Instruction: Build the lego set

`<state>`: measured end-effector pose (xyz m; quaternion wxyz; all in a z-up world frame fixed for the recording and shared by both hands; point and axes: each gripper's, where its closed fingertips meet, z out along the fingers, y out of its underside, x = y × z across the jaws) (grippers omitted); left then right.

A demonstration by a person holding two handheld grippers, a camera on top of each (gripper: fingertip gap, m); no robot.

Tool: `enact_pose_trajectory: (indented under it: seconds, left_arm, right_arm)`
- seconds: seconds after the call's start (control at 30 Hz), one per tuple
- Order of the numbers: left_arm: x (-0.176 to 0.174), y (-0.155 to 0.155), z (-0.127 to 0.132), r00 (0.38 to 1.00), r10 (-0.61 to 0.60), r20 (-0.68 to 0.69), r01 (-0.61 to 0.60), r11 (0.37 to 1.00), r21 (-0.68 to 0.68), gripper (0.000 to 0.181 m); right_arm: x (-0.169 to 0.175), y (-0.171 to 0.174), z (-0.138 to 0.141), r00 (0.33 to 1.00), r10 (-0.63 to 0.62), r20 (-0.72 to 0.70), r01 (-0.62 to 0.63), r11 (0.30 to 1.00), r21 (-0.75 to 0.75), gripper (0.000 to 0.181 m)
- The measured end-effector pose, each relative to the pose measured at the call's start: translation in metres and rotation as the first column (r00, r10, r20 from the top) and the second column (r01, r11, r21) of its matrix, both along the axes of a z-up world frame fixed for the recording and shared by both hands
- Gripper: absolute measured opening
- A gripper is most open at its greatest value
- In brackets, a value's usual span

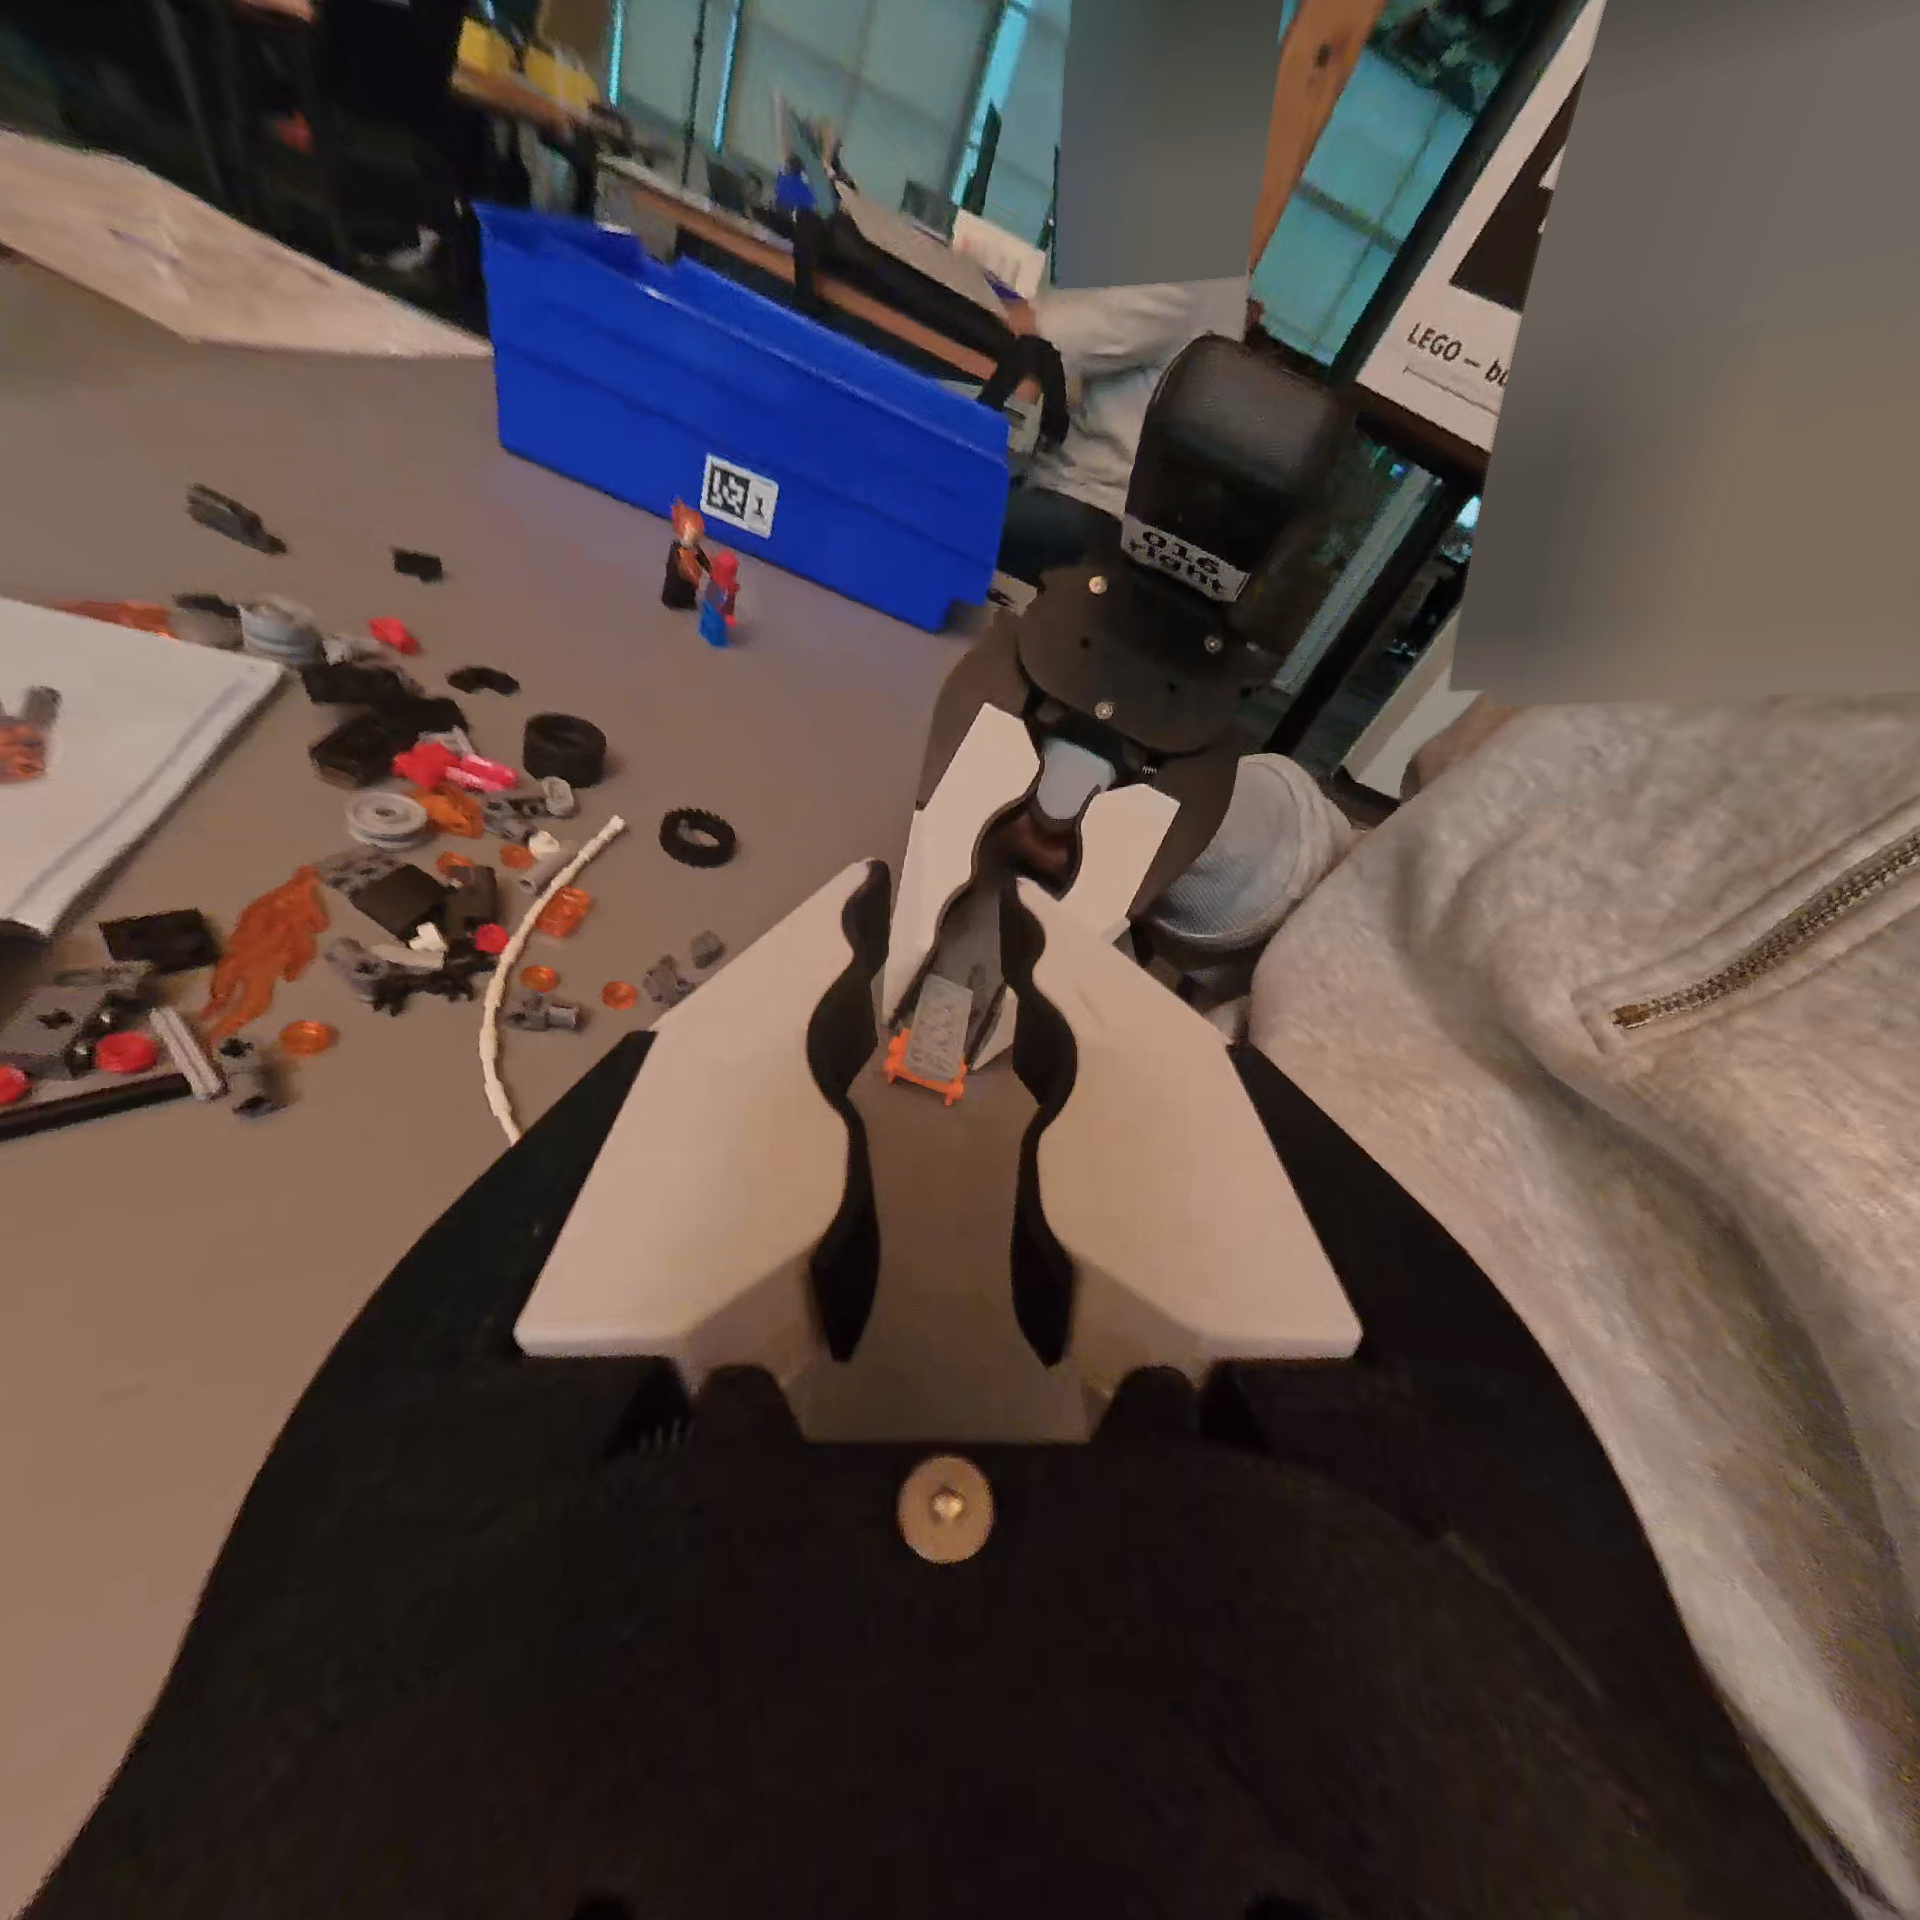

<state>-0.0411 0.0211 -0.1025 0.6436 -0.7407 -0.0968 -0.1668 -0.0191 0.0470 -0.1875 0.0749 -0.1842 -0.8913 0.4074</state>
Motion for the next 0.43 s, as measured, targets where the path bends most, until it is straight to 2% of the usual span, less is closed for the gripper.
enact_pose_trajectory:
  seconds: [0.13, 0.43]
  left_arm:
    - [-0.0008, 0.0001, 0.0022, 0.996, 0.035, -0.086, -0.035, 0.999, 0.002, 0.017]
    - [-0.0015, 0.0001, 0.0022, 0.997, 0.027, -0.066, -0.027, 1.000, 0.005, 0.025]
  right_arm:
    - [0.0000, 0.0000, 0.0000, 1.000, 0.000, 0.000, 0.000, 1.000, 0.000, 0.021]
    - [0.0000, 0.0002, 0.0000, 1.000, 0.000, 0.004, 0.000, 1.000, -0.002, 0.020]
